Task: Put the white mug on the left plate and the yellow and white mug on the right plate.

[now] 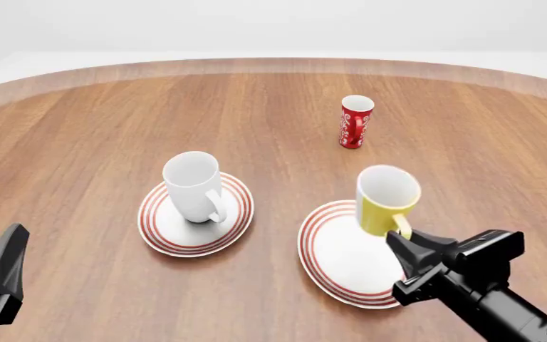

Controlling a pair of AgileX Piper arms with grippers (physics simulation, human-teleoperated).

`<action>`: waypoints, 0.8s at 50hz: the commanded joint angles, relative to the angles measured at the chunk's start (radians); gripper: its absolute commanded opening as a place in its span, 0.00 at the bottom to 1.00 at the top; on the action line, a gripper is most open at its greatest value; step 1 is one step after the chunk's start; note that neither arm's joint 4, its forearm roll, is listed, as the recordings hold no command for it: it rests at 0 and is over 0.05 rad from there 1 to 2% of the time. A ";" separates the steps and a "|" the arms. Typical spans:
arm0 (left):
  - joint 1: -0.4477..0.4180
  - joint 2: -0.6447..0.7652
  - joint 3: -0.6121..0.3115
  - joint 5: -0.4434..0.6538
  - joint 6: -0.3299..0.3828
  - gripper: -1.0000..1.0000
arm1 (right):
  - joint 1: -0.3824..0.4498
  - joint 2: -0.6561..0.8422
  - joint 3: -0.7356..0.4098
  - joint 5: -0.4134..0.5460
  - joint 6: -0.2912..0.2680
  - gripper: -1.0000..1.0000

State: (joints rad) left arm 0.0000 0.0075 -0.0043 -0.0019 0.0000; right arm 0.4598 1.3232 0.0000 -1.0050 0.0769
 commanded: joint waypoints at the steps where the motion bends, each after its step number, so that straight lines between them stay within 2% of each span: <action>1: 0.000 0.000 0.000 0.000 0.000 1.00 | -0.002 0.143 0.000 -0.113 0.010 0.00; 11: 0.000 0.000 0.000 0.000 0.000 1.00 | 0.016 0.244 0.000 -0.192 0.009 0.00; 40: 0.000 0.000 0.000 0.000 0.000 1.00 | 0.028 0.292 0.000 -0.213 -0.007 0.00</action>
State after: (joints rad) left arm 0.0000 0.0075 -0.0043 -0.0019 0.0000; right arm 0.4842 1.5979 0.0000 -1.2074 0.0680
